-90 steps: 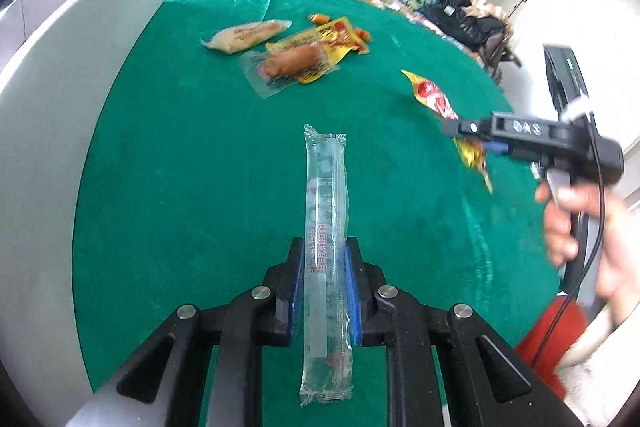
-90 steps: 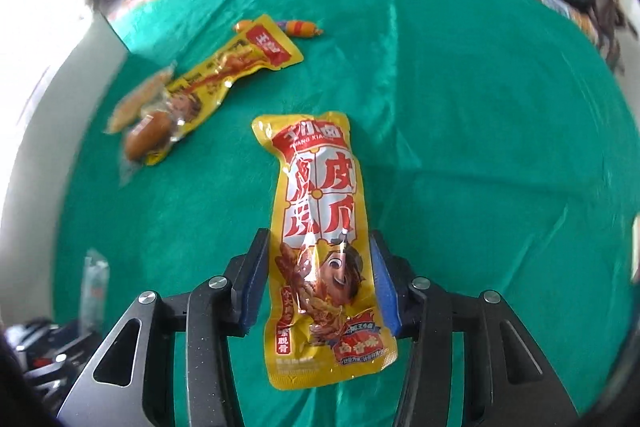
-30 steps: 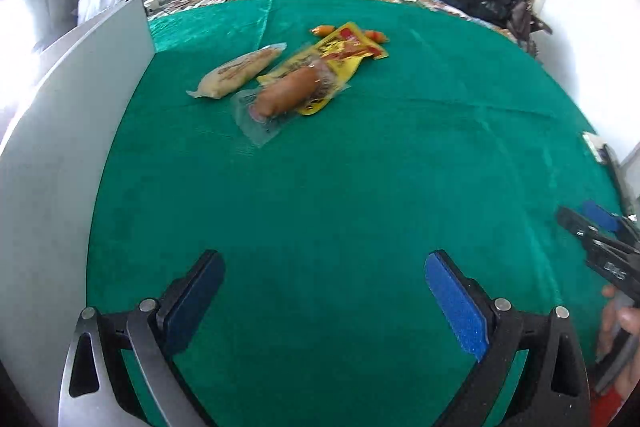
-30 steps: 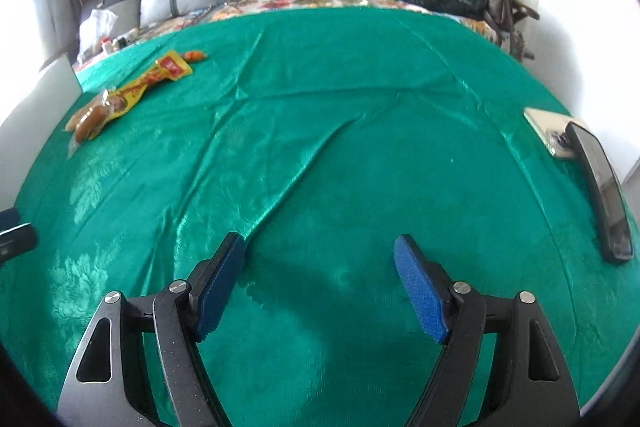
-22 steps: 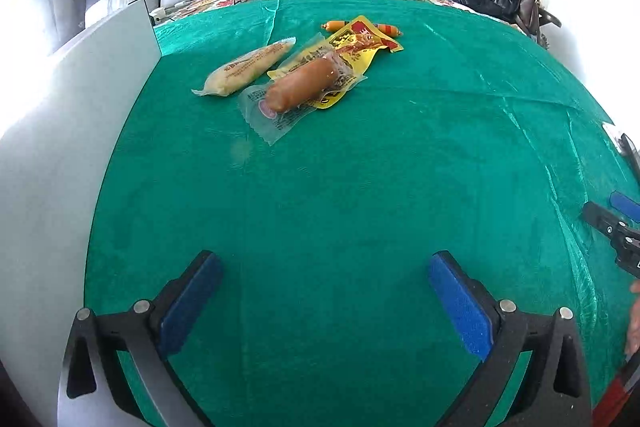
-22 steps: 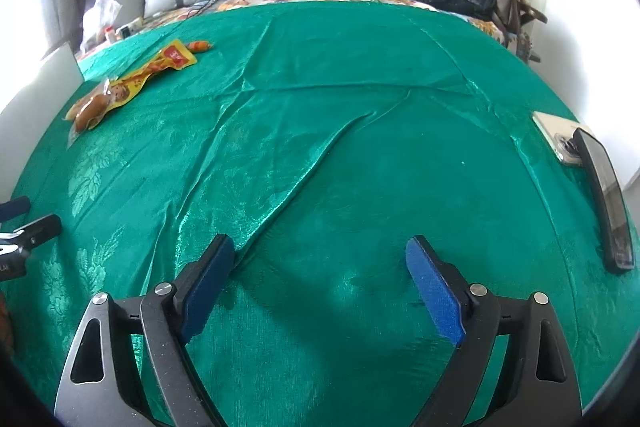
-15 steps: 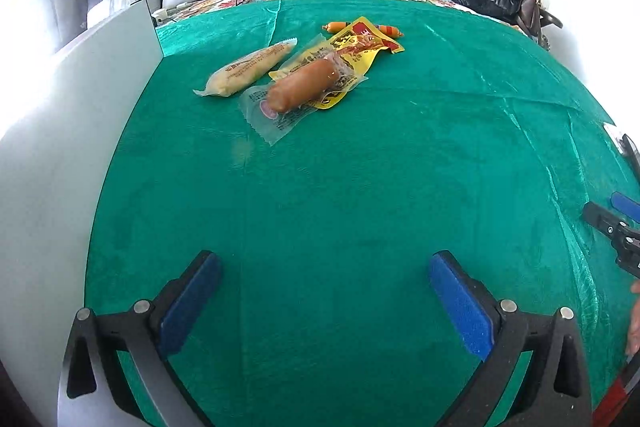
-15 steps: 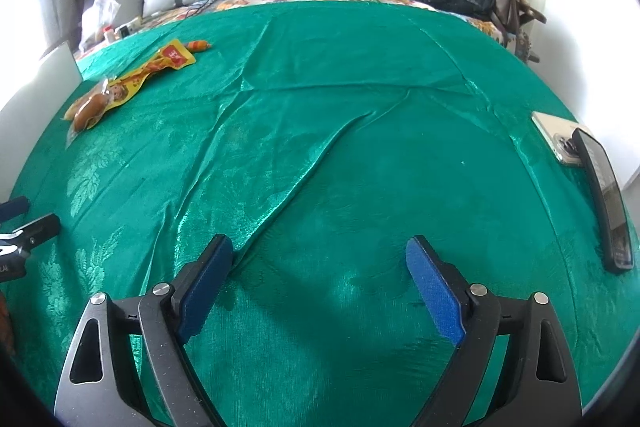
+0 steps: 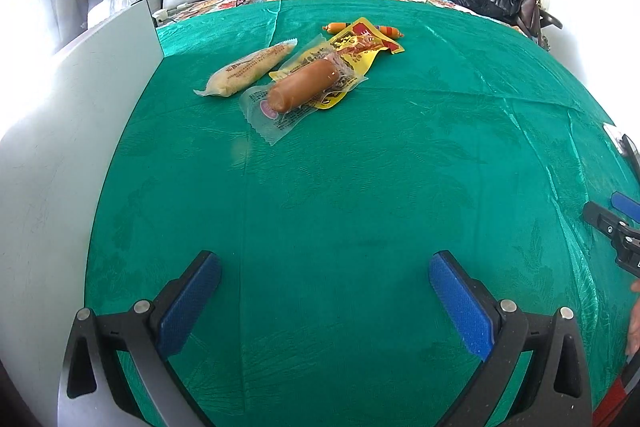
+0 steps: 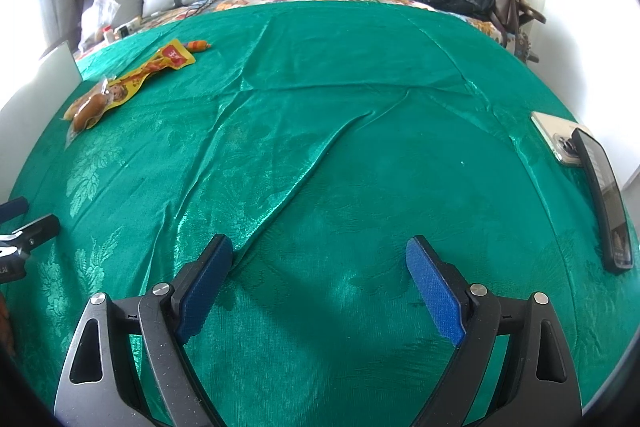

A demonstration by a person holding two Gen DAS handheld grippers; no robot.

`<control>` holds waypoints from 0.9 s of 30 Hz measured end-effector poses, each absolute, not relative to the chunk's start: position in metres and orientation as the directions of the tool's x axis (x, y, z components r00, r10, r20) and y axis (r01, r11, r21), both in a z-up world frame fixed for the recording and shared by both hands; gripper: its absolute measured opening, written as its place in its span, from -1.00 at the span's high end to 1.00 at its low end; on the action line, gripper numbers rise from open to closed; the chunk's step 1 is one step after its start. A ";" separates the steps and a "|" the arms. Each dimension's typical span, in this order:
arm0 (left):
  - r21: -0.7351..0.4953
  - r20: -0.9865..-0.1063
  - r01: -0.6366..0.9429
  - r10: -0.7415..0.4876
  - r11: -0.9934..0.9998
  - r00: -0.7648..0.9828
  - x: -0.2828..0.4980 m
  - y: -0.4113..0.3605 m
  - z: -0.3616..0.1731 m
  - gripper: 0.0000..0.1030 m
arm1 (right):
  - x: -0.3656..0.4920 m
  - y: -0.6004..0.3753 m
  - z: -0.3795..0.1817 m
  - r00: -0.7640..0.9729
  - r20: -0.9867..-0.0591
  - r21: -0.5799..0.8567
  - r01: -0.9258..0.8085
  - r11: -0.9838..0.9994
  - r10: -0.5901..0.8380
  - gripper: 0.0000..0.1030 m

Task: Organize snacks
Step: 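Return both grippers open over the remaining snacks on the sheet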

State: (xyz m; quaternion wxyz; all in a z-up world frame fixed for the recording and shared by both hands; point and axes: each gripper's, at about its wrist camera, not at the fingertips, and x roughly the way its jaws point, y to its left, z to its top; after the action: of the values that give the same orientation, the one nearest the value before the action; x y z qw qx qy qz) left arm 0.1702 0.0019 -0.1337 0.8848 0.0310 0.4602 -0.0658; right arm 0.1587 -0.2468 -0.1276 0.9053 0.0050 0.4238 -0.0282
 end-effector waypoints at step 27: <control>-0.007 -0.818 0.146 -0.090 0.989 0.569 0.170 0.002 -0.134 -1.00 | 0.159 -0.249 -0.127 0.639 -0.768 -0.015 0.055 0.998 -0.046 -0.76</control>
State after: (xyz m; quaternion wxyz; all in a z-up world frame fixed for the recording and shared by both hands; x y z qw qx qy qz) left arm 0.1701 0.0024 -0.1342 0.8851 0.0305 0.4596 -0.0666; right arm 0.1586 -0.2491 -0.1272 0.9052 0.0049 0.4239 -0.0279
